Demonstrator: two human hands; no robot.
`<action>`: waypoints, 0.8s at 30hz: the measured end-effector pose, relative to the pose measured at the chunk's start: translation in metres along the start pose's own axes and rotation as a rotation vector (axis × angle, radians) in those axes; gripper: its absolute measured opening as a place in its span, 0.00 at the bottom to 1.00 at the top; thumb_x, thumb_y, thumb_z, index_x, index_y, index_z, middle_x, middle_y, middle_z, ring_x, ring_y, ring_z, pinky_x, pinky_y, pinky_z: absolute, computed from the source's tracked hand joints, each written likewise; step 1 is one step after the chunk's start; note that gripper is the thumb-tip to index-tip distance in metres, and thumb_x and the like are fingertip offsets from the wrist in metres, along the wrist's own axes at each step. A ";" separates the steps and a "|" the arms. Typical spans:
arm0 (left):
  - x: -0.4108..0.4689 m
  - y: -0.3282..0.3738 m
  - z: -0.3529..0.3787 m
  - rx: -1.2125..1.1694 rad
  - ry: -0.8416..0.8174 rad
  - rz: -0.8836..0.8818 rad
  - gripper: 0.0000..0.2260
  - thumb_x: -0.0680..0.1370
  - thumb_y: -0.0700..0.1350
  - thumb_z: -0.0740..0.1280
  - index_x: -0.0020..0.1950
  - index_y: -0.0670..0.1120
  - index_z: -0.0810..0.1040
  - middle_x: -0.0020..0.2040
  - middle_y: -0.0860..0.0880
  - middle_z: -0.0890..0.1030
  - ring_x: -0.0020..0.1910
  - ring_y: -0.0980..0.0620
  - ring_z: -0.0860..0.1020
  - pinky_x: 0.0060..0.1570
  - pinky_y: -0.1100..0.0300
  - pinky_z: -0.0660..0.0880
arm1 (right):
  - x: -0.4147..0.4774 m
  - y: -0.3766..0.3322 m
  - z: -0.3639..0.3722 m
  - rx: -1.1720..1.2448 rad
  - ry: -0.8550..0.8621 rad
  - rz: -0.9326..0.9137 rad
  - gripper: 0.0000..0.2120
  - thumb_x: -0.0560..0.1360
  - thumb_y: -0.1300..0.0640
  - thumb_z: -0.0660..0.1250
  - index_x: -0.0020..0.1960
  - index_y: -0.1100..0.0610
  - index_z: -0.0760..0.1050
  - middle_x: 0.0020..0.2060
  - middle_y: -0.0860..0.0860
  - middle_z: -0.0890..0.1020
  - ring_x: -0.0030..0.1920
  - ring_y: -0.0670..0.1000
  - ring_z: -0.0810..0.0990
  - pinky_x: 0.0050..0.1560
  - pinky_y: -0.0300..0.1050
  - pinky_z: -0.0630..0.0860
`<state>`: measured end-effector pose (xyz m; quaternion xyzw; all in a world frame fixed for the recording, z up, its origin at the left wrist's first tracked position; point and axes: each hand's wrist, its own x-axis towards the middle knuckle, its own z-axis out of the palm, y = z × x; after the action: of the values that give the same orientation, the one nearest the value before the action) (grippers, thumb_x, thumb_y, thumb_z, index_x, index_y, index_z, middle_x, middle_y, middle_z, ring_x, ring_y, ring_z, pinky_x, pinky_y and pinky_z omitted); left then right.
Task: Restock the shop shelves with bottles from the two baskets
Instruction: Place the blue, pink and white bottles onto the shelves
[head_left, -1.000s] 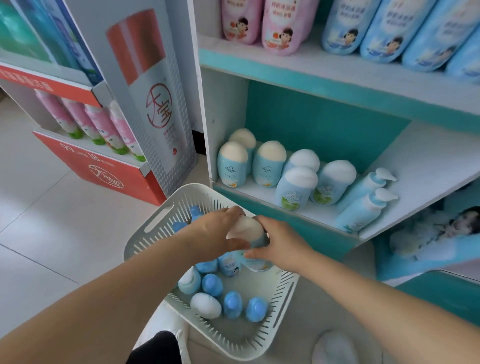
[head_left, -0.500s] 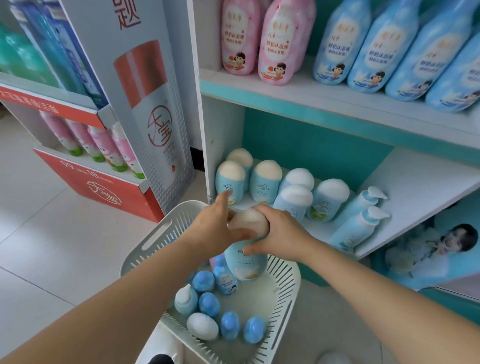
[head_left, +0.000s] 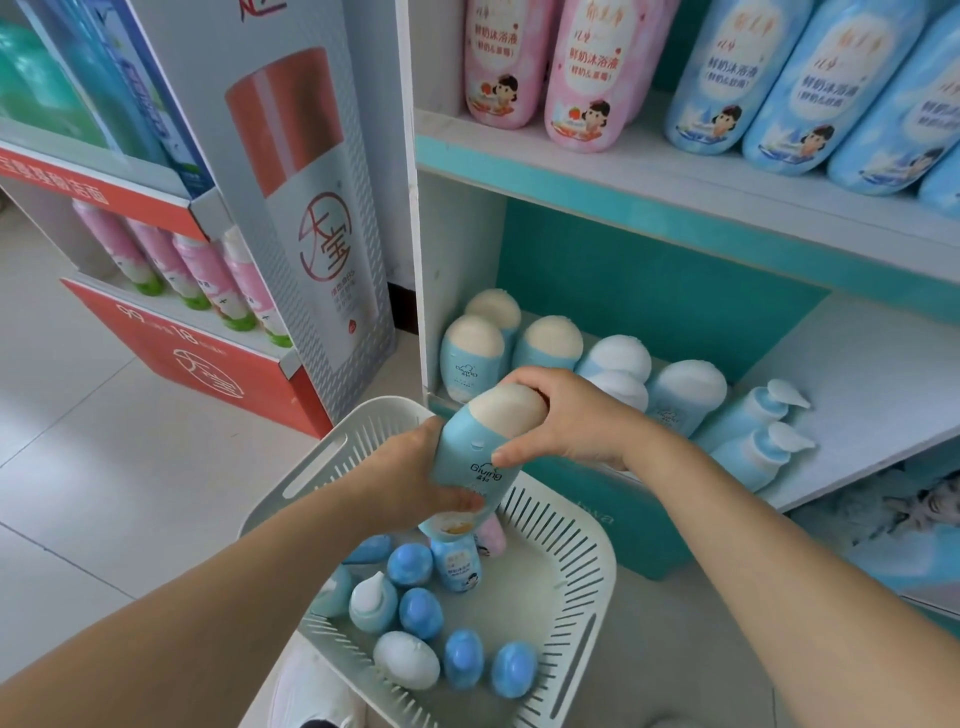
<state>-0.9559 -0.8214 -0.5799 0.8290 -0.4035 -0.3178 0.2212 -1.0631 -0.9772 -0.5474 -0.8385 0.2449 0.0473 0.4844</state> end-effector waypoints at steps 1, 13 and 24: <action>0.001 0.000 0.000 0.017 -0.002 0.000 0.28 0.67 0.50 0.76 0.63 0.48 0.67 0.51 0.52 0.75 0.49 0.52 0.74 0.47 0.62 0.67 | 0.001 -0.002 -0.001 -0.056 -0.009 -0.012 0.22 0.59 0.58 0.81 0.50 0.55 0.77 0.46 0.52 0.83 0.49 0.52 0.81 0.51 0.52 0.79; 0.009 -0.012 -0.004 0.083 0.217 -0.089 0.27 0.73 0.51 0.70 0.69 0.47 0.66 0.67 0.47 0.71 0.64 0.48 0.71 0.63 0.56 0.66 | 0.022 0.006 -0.006 -0.556 0.392 0.001 0.21 0.61 0.49 0.75 0.52 0.51 0.77 0.48 0.49 0.81 0.49 0.54 0.77 0.49 0.49 0.75; 0.003 -0.023 -0.008 0.125 0.233 -0.067 0.20 0.76 0.49 0.66 0.67 0.48 0.68 0.65 0.48 0.72 0.59 0.49 0.73 0.60 0.58 0.68 | 0.047 0.029 0.008 -0.661 0.559 0.099 0.19 0.67 0.55 0.71 0.57 0.55 0.74 0.52 0.55 0.79 0.49 0.59 0.78 0.44 0.46 0.71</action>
<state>-0.9362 -0.8092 -0.5895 0.8855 -0.3663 -0.2007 0.2037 -1.0345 -0.9995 -0.5895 -0.9162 0.3784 -0.0827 0.1024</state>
